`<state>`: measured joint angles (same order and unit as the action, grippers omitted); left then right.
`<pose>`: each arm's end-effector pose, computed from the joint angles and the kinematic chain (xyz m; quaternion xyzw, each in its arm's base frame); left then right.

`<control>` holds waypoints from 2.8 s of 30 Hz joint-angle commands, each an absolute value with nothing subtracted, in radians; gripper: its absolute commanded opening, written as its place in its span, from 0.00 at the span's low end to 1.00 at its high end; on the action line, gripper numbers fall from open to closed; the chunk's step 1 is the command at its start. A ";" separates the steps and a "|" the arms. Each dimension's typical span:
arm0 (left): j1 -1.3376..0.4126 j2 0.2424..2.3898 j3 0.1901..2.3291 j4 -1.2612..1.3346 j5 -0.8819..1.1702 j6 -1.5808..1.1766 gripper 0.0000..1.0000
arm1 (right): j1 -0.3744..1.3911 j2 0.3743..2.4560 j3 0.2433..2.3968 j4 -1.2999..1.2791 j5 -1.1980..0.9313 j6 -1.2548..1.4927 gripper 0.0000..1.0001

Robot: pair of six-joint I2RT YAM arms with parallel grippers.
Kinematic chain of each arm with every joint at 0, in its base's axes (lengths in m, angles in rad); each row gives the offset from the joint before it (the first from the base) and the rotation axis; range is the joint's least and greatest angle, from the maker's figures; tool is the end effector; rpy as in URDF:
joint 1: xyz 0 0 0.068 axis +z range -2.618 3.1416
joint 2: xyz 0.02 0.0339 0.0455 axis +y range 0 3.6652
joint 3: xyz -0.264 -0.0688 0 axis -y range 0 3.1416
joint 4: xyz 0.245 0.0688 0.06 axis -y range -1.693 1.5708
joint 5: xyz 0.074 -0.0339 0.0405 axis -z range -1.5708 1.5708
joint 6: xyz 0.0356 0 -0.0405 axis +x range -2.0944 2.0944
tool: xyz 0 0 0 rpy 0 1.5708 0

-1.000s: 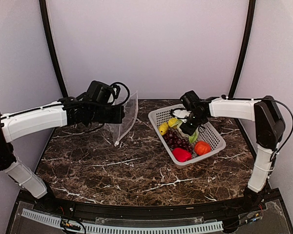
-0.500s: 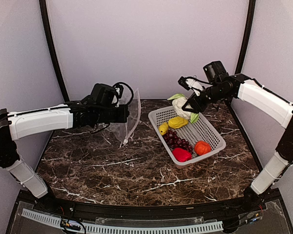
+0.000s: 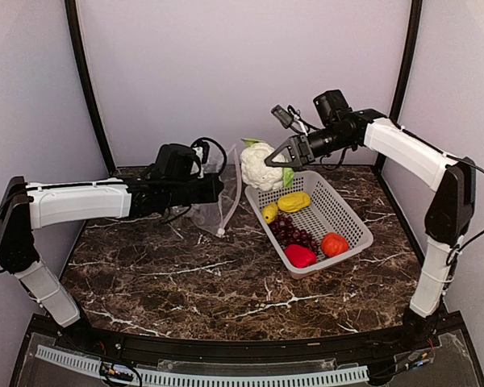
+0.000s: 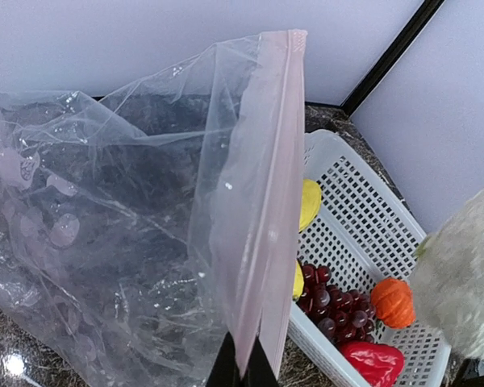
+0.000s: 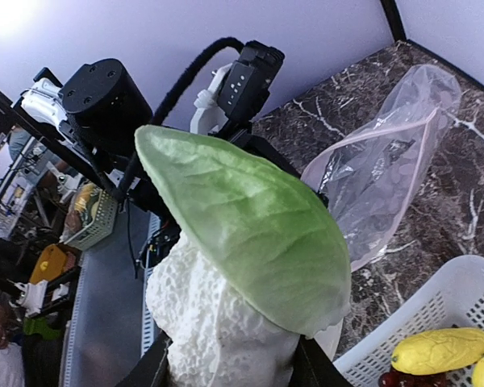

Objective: Place the food in the zip-top bag and seal the zipper
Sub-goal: Place the fake vegetable in the zipper food storage bag.

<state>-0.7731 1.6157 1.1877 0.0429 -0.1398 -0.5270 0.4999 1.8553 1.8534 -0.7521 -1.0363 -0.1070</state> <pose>0.2761 -0.2625 0.2891 0.0628 0.8259 -0.2912 0.4787 0.3420 0.2217 0.3633 -0.4259 0.7021 0.5131 0.2497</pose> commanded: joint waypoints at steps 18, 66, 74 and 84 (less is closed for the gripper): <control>-0.773 1.496 1.014 0.402 -0.003 -0.605 0.01 | 0.514 2.054 1.869 -0.543 -1.226 0.271 0.17; -0.801 1.656 1.337 -0.192 -0.038 -0.351 0.01 | 0.469 2.030 1.767 -0.328 -1.131 0.505 0.18; -0.838 1.671 1.449 -0.384 -0.246 -0.420 0.01 | 0.481 2.041 1.753 -0.166 -1.280 0.612 0.17; -0.851 1.659 1.476 -0.387 -0.323 -0.406 0.01 | 0.537 2.030 1.677 -0.095 -1.273 0.722 0.17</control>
